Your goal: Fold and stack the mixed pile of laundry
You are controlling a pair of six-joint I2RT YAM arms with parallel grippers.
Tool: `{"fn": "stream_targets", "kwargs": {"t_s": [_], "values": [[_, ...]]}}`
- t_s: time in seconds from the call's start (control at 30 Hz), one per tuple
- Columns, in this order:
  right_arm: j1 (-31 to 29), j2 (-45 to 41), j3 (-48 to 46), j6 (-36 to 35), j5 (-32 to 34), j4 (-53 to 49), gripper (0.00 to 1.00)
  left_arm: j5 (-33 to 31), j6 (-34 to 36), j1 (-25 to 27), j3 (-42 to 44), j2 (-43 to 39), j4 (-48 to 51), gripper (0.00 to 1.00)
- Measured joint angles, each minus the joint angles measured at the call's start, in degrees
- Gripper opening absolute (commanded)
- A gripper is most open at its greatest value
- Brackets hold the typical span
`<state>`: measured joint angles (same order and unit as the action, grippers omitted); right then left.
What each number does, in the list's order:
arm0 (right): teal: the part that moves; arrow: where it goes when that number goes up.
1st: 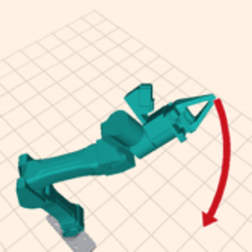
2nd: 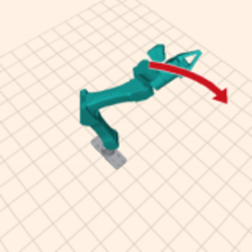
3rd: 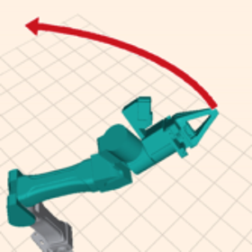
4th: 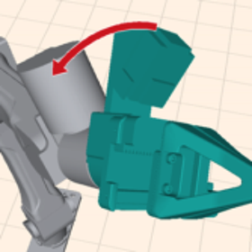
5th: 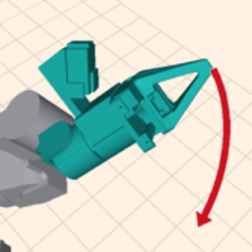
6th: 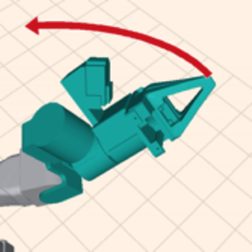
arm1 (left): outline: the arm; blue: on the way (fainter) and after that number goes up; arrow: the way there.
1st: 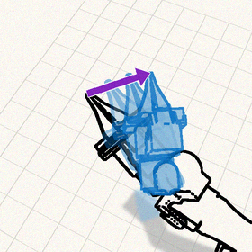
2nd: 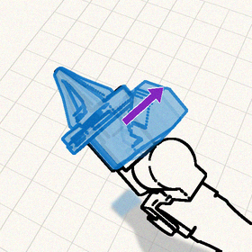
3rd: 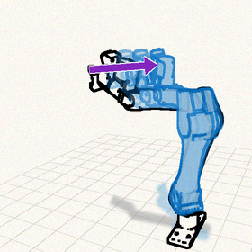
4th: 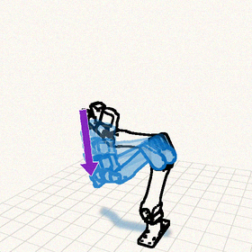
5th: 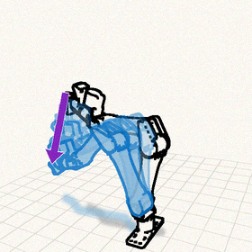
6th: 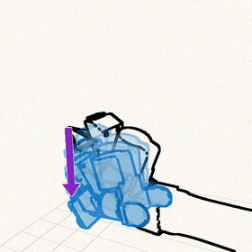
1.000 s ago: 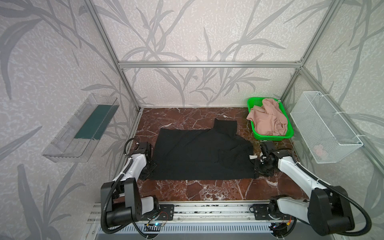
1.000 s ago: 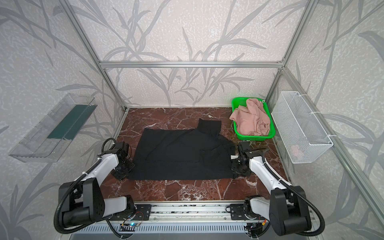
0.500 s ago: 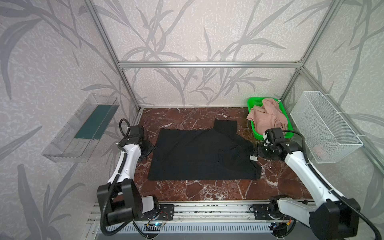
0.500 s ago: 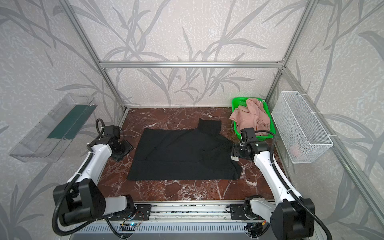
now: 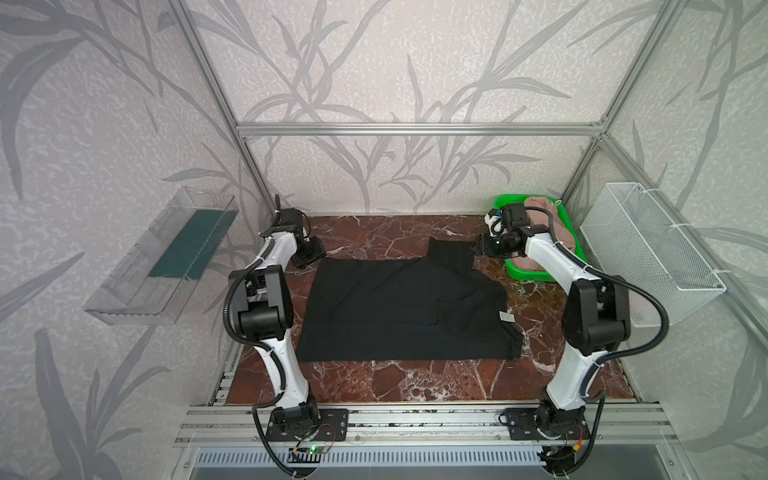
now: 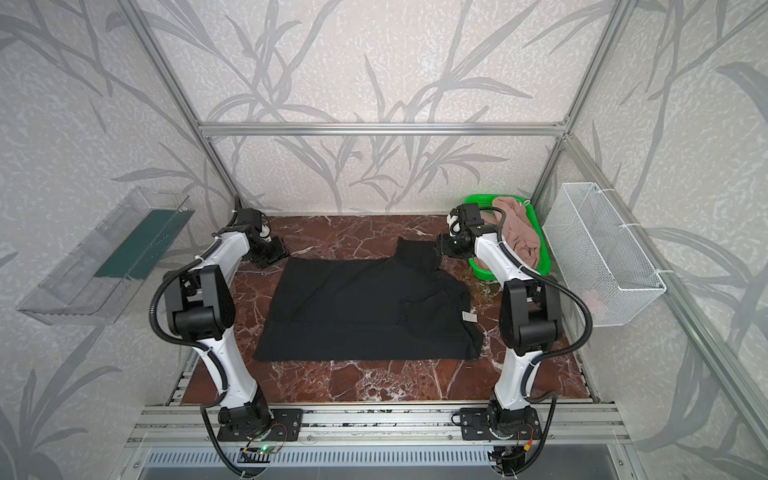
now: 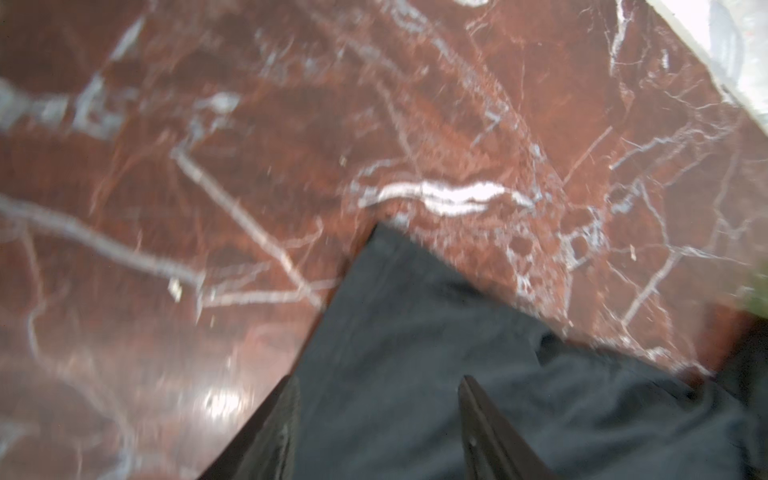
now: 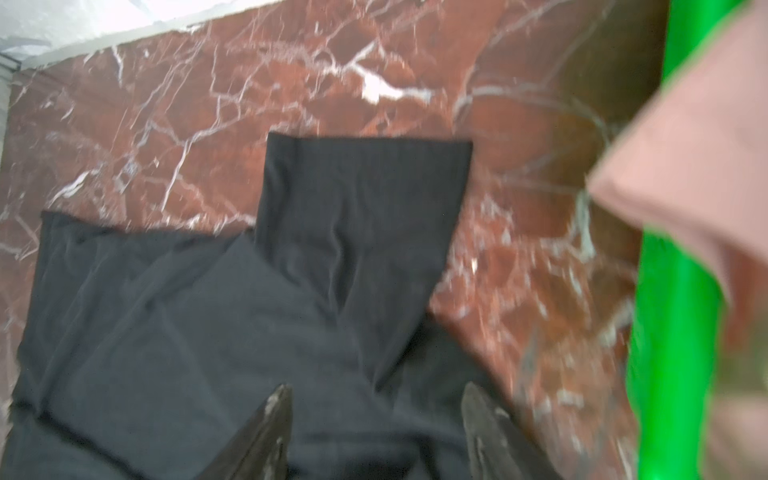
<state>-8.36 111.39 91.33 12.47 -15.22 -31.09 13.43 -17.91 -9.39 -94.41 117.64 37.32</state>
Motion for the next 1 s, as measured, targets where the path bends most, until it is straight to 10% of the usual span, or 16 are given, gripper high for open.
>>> {"fn": "stream_targets", "kwargs": {"t_s": [0.37, 1.0], "values": [[0.0, 25.5, 28.8, -0.3, 0.3, -8.0, 0.61, -2.0, 8.3, 1.4, -11.7, 11.6, 6.3, 0.52], [-0.2, 39.5, 49.2, 1.2, 6.0, -21.2, 0.63, -4.7, 11.2, 2.4, -18.9, 17.2, 11.9, 0.45]]}}
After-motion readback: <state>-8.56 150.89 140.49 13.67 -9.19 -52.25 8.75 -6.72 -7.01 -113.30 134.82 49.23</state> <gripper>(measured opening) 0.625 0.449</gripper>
